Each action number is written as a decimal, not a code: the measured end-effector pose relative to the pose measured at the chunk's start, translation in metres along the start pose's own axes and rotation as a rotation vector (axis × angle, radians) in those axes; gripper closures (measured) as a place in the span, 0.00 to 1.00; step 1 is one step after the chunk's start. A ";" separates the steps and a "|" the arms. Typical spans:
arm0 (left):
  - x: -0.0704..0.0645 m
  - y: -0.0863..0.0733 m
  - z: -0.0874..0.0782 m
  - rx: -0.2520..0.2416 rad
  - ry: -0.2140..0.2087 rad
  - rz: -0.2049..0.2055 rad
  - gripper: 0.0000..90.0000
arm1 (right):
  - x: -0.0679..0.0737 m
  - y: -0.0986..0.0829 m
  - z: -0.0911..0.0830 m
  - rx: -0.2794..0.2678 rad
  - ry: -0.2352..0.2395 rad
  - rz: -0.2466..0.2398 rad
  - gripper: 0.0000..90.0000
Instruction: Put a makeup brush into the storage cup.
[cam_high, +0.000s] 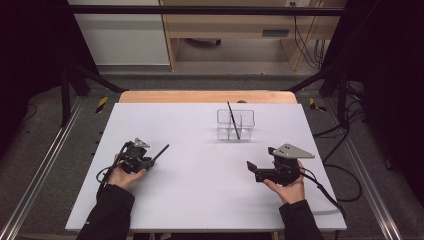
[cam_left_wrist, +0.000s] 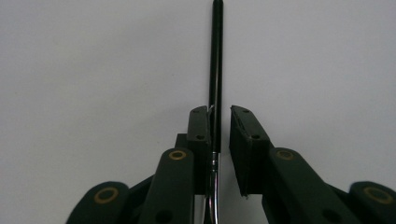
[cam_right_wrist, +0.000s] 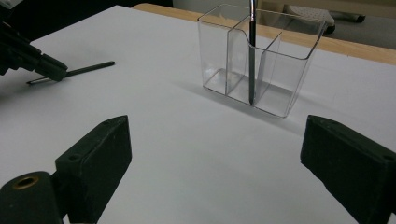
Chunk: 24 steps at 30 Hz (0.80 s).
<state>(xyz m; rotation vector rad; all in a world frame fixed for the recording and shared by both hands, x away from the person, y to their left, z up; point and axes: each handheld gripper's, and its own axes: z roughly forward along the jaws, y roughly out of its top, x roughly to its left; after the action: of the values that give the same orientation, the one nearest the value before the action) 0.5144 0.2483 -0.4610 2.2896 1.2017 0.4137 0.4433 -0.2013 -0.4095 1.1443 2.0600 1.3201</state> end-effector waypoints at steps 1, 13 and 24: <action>0.000 0.000 0.000 0.000 -0.002 -0.003 0.87 | 0.000 0.000 0.000 0.001 0.000 0.000 0.10; -0.002 -0.001 -0.001 -0.004 -0.031 0.020 0.92 | 0.000 0.000 0.001 0.007 0.000 -0.001 0.10; -0.020 -0.001 -0.005 0.009 -0.102 0.119 0.92 | 0.000 0.000 -0.001 0.001 -0.005 0.000 0.10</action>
<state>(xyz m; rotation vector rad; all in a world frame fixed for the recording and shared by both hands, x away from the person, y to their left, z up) 0.5001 0.2342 -0.4579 2.3676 1.0233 0.3299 0.4428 -0.2017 -0.4091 1.1471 2.0575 1.3155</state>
